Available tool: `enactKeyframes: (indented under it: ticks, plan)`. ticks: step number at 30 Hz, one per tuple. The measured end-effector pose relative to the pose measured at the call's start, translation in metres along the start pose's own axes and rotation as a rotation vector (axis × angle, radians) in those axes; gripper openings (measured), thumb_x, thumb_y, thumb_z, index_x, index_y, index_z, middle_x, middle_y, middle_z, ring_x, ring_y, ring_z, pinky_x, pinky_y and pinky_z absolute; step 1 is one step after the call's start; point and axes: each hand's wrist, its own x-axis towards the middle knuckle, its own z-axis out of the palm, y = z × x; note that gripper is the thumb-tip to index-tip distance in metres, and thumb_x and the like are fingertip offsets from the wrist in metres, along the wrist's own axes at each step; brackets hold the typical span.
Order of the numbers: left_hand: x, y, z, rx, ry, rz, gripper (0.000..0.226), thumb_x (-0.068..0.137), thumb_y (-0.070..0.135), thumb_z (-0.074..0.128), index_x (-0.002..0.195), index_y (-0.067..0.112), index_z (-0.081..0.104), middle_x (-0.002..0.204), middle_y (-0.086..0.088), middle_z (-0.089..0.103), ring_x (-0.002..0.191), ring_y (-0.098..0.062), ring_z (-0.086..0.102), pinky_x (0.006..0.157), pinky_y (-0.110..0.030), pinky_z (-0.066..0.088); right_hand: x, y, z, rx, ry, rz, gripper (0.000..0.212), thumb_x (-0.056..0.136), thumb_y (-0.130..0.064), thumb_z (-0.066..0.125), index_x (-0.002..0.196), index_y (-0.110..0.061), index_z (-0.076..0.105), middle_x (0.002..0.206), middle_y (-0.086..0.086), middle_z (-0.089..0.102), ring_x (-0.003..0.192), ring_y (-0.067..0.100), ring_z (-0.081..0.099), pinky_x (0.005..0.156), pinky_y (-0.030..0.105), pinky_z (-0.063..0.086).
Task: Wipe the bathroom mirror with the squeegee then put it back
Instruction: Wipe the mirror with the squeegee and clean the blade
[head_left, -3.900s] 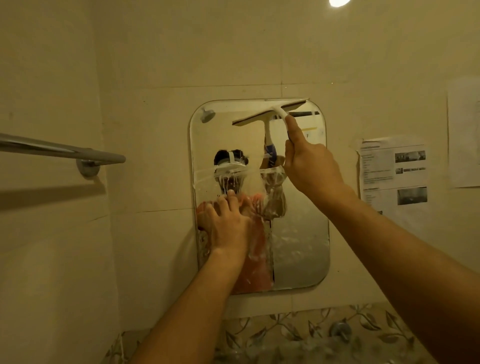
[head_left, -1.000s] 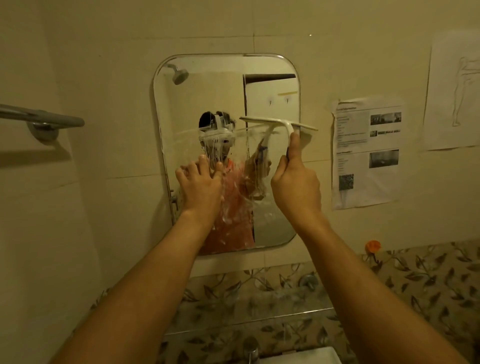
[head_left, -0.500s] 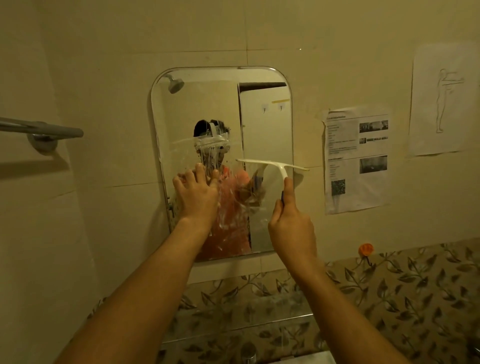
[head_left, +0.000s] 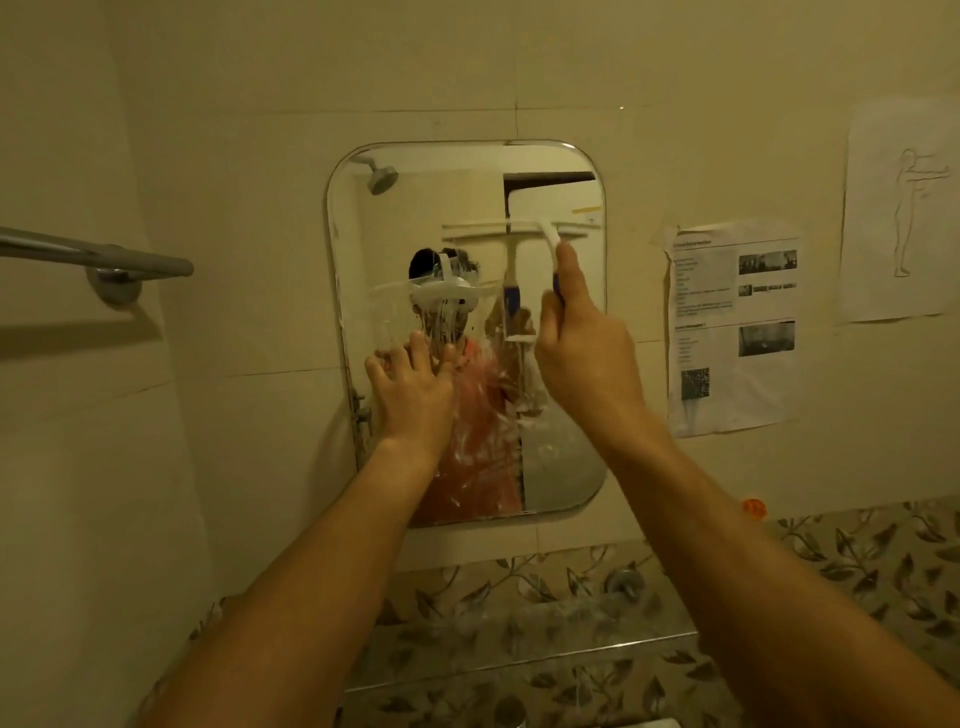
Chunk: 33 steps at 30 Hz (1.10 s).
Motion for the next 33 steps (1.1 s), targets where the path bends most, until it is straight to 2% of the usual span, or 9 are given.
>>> enactKeyframes:
  ticks: [4, 8, 12, 19, 22, 25, 29, 33]
  plan:
    - [0.002, 0.004, -0.004, -0.081, -0.008, 0.024, 0.092, 0.084, 0.050, 0.071, 0.156, 0.028, 0.019, 0.157, -0.022, 0.017, 0.135, -0.047, 0.028, 0.109, -0.063, 0.025, 0.046, -0.027, 0.000, -0.102, -0.003, -0.053, 0.060, 0.111, -0.033, 0.029, 0.163, -0.037, -0.001, 0.072, 0.008, 0.060, 0.058, 0.020, 0.055, 0.053, 0.040, 0.050]
    - [0.001, 0.002, 0.000, -0.021, 0.055, 0.032, 0.085, 0.087, 0.052, 0.065, 0.156, 0.025, 0.024, 0.152, -0.026, 0.027, 0.129, -0.048, 0.037, 0.105, -0.063, 0.031, 0.059, -0.042, 0.014, -0.119, -0.008, -0.041, 0.064, 0.110, -0.026, 0.032, 0.163, -0.037, -0.003, 0.073, 0.005, 0.056, 0.060, 0.018, 0.054, 0.052, 0.035, 0.047]
    - [0.001, 0.000, 0.005, -0.010, 0.079, 0.043, 0.086, 0.085, 0.055, 0.066, 0.156, 0.026, 0.028, 0.151, -0.025, 0.030, 0.127, -0.047, 0.040, 0.104, -0.062, 0.032, 0.049, -0.045, 0.024, -0.118, -0.014, 0.005, 0.070, 0.109, -0.021, 0.037, 0.163, -0.036, -0.005, 0.076, 0.004, 0.052, 0.062, 0.015, 0.051, 0.051, 0.031, 0.036]
    - [0.006, -0.002, 0.009, -0.117, 0.050, 0.055, 0.090, 0.085, 0.054, 0.068, 0.157, 0.026, 0.023, 0.158, -0.024, 0.018, 0.137, -0.047, 0.029, 0.110, -0.063, 0.023, -0.002, -0.028, 0.043, -0.114, -0.065, 0.043, 0.078, 0.106, -0.022, 0.045, 0.161, -0.038, -0.008, 0.077, 0.003, 0.052, 0.060, 0.013, 0.050, 0.046, 0.024, 0.030]
    - [0.005, -0.002, 0.012, -0.074, 0.086, 0.049, 0.089, 0.080, 0.061, 0.067, 0.154, 0.029, 0.028, 0.155, -0.021, 0.026, 0.132, -0.043, 0.036, 0.107, -0.061, 0.029, -0.026, -0.015, 0.059, -0.081, -0.051, 0.053, 0.079, 0.106, -0.028, 0.046, 0.159, -0.042, -0.011, 0.085, 0.008, 0.058, 0.063, 0.017, 0.055, 0.048, 0.026, 0.036]
    - [0.001, -0.004, 0.020, -0.085, 0.176, 0.047, 0.084, 0.081, 0.058, 0.069, 0.152, 0.028, 0.035, 0.152, -0.018, 0.036, 0.128, -0.039, 0.043, 0.103, -0.058, 0.035, -0.045, -0.006, 0.068, -0.036, -0.074, 0.071, 0.081, 0.105, -0.026, 0.044, 0.159, -0.043, -0.014, 0.088, 0.009, 0.061, 0.068, 0.023, 0.059, 0.057, 0.035, 0.050]
    - [-0.001, -0.008, 0.023, -0.150, 0.231, 0.053, 0.081, 0.082, 0.055, 0.070, 0.147, 0.018, 0.040, 0.150, -0.016, 0.042, 0.129, -0.035, 0.046, 0.103, -0.055, 0.037, -0.057, -0.004, 0.068, -0.067, -0.127, 0.090, 0.084, 0.105, -0.029, 0.047, 0.160, -0.038, -0.016, 0.087, 0.008, 0.059, 0.067, 0.019, 0.056, 0.061, 0.033, 0.044]
    - [-0.001, -0.014, 0.025, -0.199, 0.271, 0.099, 0.071, 0.080, 0.051, 0.071, 0.141, 0.019, 0.051, 0.146, -0.017, 0.049, 0.126, -0.037, 0.049, 0.103, -0.054, 0.036, -0.060, -0.002, 0.073, -0.054, -0.120, 0.120, 0.080, 0.107, -0.033, 0.043, 0.159, -0.041, -0.017, 0.087, 0.009, 0.061, 0.067, 0.019, 0.057, 0.062, 0.035, 0.048]
